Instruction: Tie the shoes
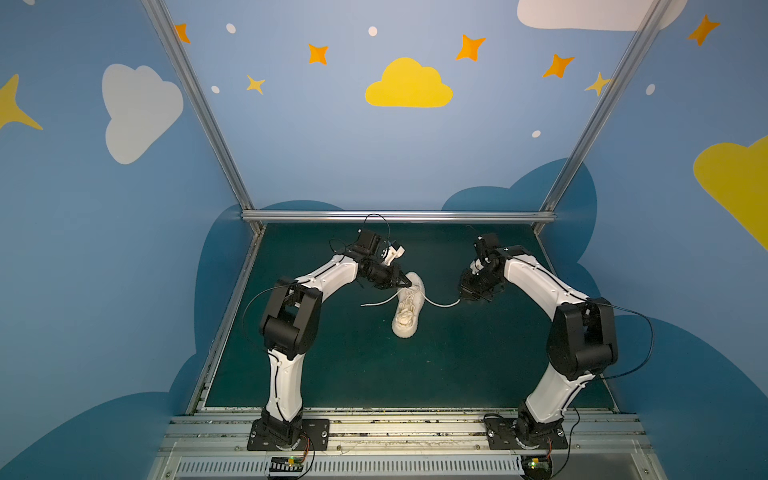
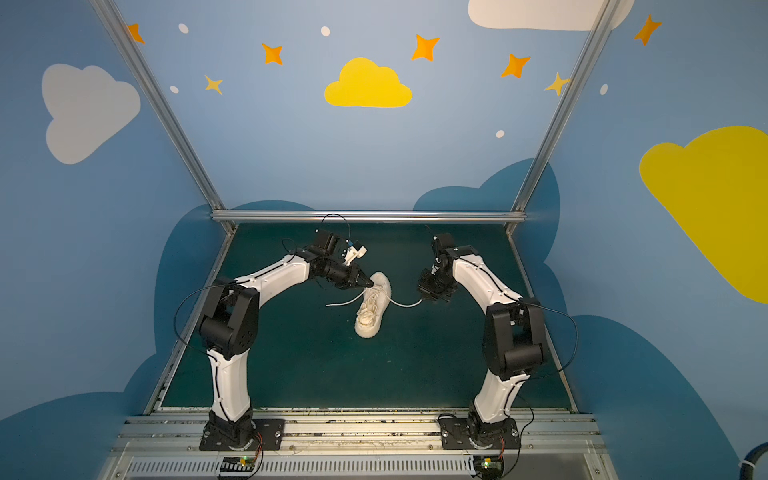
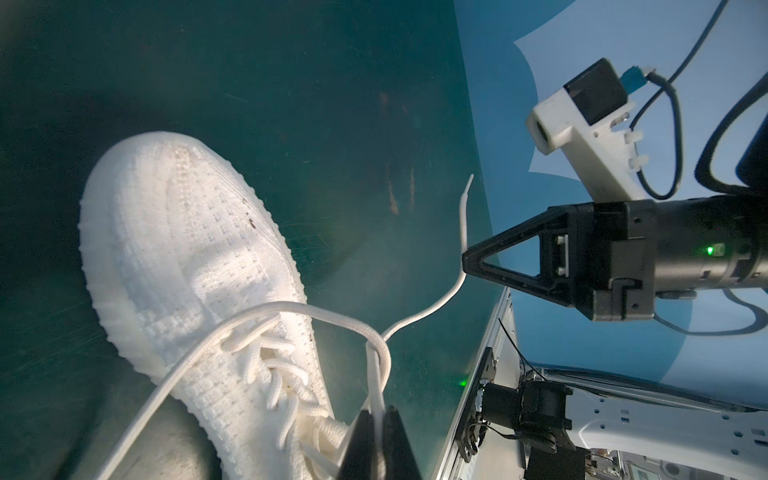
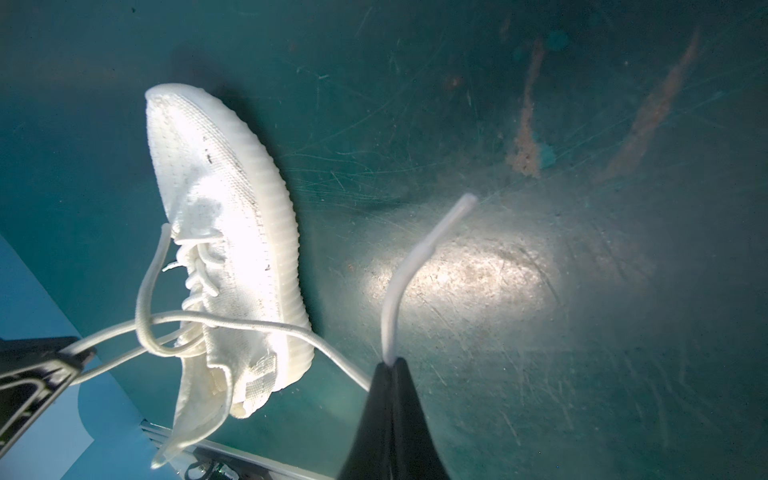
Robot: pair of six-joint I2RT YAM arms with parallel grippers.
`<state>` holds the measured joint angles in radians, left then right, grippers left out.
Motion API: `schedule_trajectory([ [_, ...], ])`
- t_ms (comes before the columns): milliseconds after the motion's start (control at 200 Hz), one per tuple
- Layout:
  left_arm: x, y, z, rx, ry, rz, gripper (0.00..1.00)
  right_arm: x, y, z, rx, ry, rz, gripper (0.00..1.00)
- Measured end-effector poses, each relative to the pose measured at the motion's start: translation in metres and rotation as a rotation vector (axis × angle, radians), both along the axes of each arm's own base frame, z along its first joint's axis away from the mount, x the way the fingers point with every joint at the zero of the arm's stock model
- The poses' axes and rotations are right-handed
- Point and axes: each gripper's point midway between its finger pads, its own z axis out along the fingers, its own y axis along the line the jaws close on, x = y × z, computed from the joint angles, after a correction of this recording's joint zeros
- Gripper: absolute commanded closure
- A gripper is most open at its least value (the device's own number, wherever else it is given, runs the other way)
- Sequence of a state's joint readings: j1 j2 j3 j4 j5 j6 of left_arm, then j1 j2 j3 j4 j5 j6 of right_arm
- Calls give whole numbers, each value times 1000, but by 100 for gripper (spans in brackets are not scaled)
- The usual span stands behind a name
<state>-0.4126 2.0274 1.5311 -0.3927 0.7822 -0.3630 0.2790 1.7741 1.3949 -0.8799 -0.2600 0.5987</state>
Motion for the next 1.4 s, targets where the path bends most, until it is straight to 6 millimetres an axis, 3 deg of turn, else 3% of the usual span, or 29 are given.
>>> schedule_trajectory([
  [275,-1,0,0,1,3,-1,90,-3,0,-8,11,31,-9,100],
  [335,-1,-1,0,1,3,-2,90,-4,1,-9,19,35,-9,86],
  [491,-3,-2,0,0,6,-5,90,-4,4,-11,41,43,-2,68],
  [546,-3,-3,0,-1,7,-7,86,-5,4,-12,44,51,-8,64],
  [641,-4,-2,-1,2,15,-8,75,-8,0,-16,42,62,-12,61],
  [936,-8,-2,-6,40,18,-18,75,-14,-10,-20,88,106,-51,61],
  [1101,-6,-9,-7,65,-7,-36,75,-3,16,-10,207,65,-38,63],
  [1257,-4,-17,-22,113,-12,-50,70,1,48,-6,291,46,2,64],
  [1402,-4,-15,-32,185,-24,-41,70,4,56,-7,323,45,7,64],
])
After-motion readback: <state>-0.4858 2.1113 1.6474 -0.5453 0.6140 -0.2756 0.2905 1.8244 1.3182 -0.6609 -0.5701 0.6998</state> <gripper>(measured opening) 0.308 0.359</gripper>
